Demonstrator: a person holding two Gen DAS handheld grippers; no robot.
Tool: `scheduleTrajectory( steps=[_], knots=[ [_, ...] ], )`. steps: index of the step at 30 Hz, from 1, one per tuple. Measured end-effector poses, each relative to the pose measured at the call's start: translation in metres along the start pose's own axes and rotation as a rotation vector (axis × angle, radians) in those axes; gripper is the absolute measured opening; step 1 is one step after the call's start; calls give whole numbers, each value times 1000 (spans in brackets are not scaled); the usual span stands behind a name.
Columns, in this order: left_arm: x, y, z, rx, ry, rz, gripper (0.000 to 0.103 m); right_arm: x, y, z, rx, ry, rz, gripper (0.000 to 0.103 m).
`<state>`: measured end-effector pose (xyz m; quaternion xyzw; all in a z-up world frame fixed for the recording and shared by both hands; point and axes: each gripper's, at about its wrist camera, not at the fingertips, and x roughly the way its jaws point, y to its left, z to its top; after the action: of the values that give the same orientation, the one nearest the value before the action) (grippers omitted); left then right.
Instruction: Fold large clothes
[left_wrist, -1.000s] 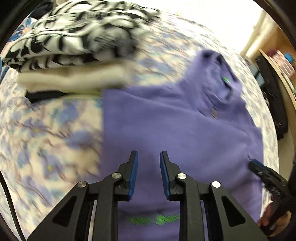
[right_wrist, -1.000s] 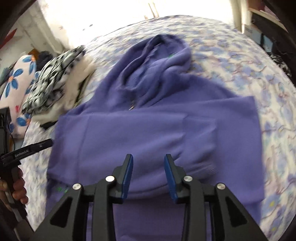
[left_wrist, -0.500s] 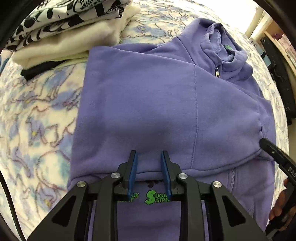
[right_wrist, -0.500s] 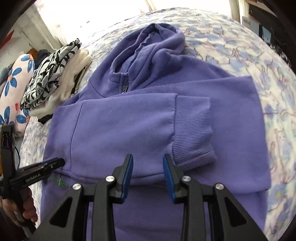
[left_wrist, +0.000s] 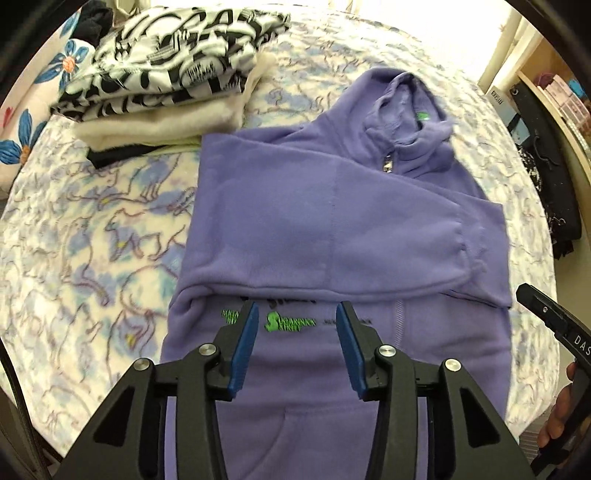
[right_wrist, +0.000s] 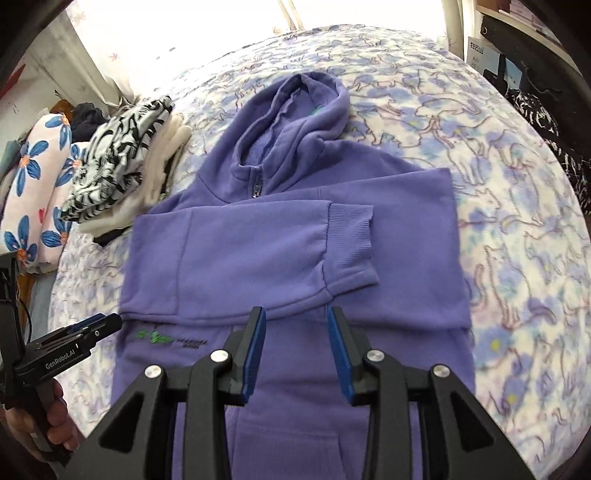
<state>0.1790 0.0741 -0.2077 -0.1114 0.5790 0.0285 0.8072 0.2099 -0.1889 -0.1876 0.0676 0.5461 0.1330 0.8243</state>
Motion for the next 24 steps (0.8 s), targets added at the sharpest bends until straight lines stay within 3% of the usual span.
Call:
scheduleTrajectory(
  steps=[13,24],
  knots=[
    [-102,-2,-33,-45,-65,42,48,-80,17,-16,-39,1,69,41],
    [-125,7,-80,-86,-9,91,53,-103,11,-46,-112,41,105,43]
  ],
)
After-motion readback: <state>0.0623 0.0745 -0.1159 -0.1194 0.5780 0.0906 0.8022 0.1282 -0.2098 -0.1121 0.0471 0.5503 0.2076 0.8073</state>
